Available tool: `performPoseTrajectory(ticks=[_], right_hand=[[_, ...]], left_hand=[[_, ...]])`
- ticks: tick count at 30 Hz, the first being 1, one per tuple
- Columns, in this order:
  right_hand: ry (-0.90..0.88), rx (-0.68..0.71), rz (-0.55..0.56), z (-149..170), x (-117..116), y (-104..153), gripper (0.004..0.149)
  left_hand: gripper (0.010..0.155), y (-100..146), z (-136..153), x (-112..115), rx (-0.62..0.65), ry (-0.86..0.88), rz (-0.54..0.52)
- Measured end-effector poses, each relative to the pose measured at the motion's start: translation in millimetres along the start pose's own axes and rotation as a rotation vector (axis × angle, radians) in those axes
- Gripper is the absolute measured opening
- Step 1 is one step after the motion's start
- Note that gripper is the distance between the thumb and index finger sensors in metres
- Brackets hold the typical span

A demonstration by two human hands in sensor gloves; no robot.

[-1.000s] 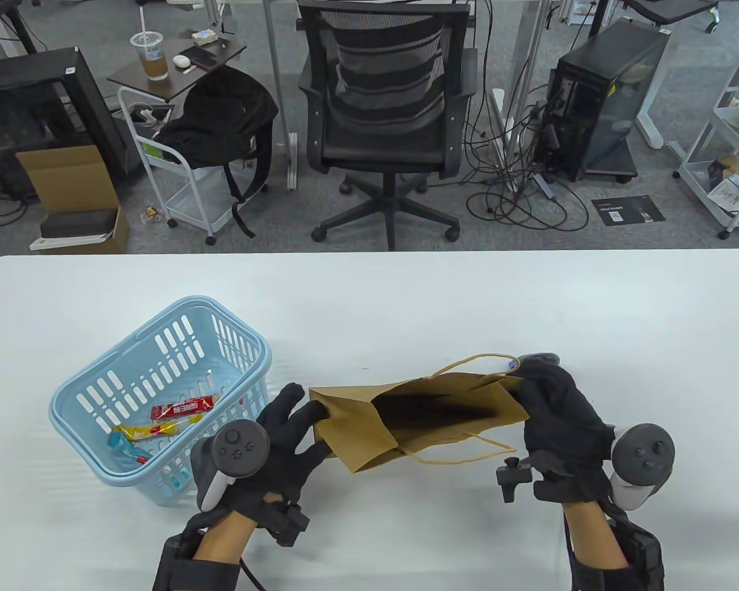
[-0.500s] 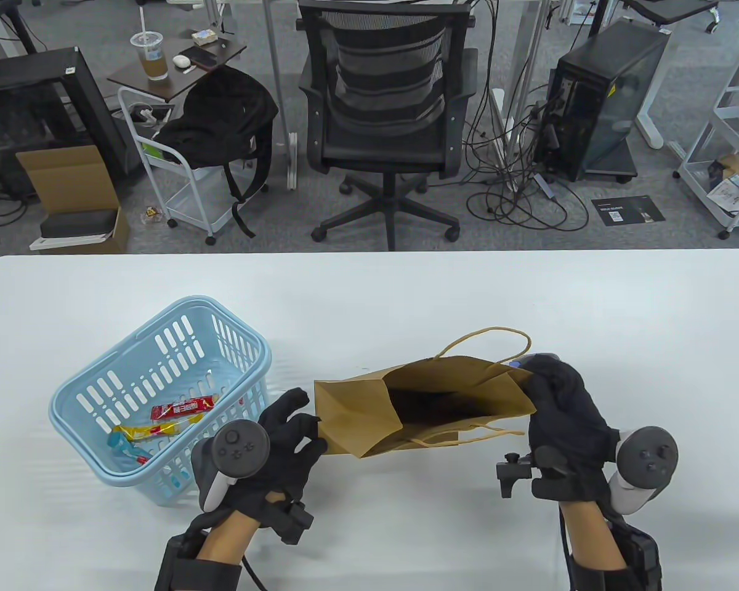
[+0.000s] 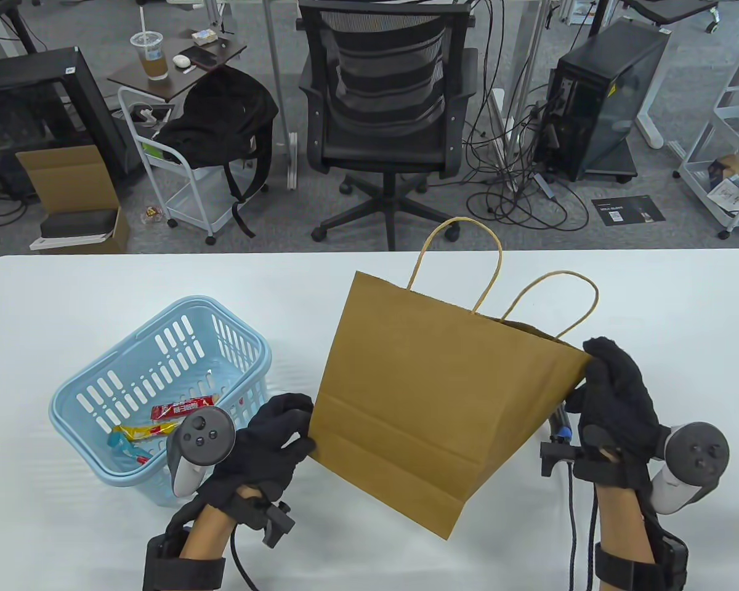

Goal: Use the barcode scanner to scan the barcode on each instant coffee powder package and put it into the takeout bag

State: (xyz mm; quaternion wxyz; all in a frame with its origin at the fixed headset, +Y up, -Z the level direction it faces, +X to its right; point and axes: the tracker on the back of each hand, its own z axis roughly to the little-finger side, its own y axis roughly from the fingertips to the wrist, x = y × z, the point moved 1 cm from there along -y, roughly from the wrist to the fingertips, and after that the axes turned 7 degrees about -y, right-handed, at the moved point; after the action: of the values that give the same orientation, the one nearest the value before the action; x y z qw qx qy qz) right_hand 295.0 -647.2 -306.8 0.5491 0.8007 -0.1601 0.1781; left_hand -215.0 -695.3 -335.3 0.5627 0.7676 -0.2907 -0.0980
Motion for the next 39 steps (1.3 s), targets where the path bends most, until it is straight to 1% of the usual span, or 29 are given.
performPoseTrajectory(ticks=[2, 4, 6, 7, 8, 10, 12, 13, 14, 15, 16, 18, 19, 20, 21, 23, 24, 26, 27, 30, 32, 33, 36, 39], right_hand=[[0.003, -0.012, -0.041, 0, -4, 1, 0.061], [0.079, -0.018, -0.056, -1, -11, 4, 0.072], [0.188, -0.016, -0.078, -3, -22, 10, 0.076], [0.23, -0.033, -0.106, -3, -28, 12, 0.075], [0.282, -0.064, -0.175, -2, -38, 15, 0.077], [0.387, -0.149, -0.338, 2, -55, 20, 0.081], [0.493, -0.258, -0.528, 11, -73, 27, 0.09], [0.522, -0.279, -0.611, 18, -84, 33, 0.092], [0.495, -0.271, -0.62, 23, -92, 37, 0.094], [0.467, -0.28, -0.602, 25, -96, 40, 0.096], [0.425, -0.274, -0.58, 27, -102, 45, 0.091], [0.356, -0.207, -0.526, 24, -107, 49, 0.067], [0.348, -0.193, -0.499, 23, -108, 51, 0.056], [0.361, -0.153, -0.48, 20, -107, 52, 0.046], [0.378, -0.109, -0.452, 17, -107, 53, 0.043], [0.423, -0.037, -0.422, 12, -107, 55, 0.04], [0.416, -0.003, -0.398, 11, -107, 56, 0.041], [0.411, 0.041, -0.385, 10, -108, 57, 0.041], [0.442, 0.08, -0.366, 9, -107, 58, 0.041], [0.527, 0.165, -0.339, 10, -108, 58, 0.04], [0.556, 0.181, -0.331, 12, -108, 57, 0.04], [0.557, 0.177, -0.333, 13, -108, 57, 0.041], [0.564, 0.157, -0.34, 19, -110, 55, 0.041], [0.584, 0.134, -0.355, 25, -112, 52, 0.041]], left_hand=[[0.045, 1, 3, -1, -0.003, 0.037, -0.054], [0.045, 3, 3, -3, -0.005, 0.011, -0.121], [0.045, 5, 2, -3, -0.002, -0.02, -0.174], [0.045, 6, 1, -3, -0.001, -0.022, -0.19], [0.045, 7, 0, -3, 0.002, -0.018, -0.223], [0.046, 8, -1, -4, 0.001, -0.022, -0.25], [0.046, 10, -3, -6, 0.002, -0.043, -0.297], [0.046, 11, -3, -6, 0.006, -0.046, -0.311], [0.046, 11, -4, -6, 0.014, -0.043, -0.319], [0.046, 11, -5, -5, 0.018, -0.044, -0.314], [0.046, 11, -6, -3, 0.025, -0.049, -0.311], [0.046, 10, -6, -1, 0.025, -0.07, -0.321], [0.046, 11, -5, -1, 0.013, -0.087, -0.313], [0.046, 12, -3, -2, 0.006, -0.101, -0.329], [0.046, 11, -2, -2, -0.002, -0.105, -0.326], [0.046, 11, 2, -2, -0.034, -0.108, -0.33], [0.046, 10, 5, -2, -0.062, -0.131, -0.335], [0.046, 10, 11, 0, -0.134, -0.181, -0.297], [0.049, 10, 13, 1, -0.163, -0.206, -0.29], [0.063, 9, 11, 3, -0.16, -0.214, -0.292], [0.072, 9, 9, 3, -0.152, -0.212, -0.292], [0.074, 8, 9, 4, -0.143, -0.193, -0.276], [0.082, 5, 11, 13, -0.149, -0.101, -0.203], [0.085, 2, 17, 23, -0.146, -0.088, -0.111]])
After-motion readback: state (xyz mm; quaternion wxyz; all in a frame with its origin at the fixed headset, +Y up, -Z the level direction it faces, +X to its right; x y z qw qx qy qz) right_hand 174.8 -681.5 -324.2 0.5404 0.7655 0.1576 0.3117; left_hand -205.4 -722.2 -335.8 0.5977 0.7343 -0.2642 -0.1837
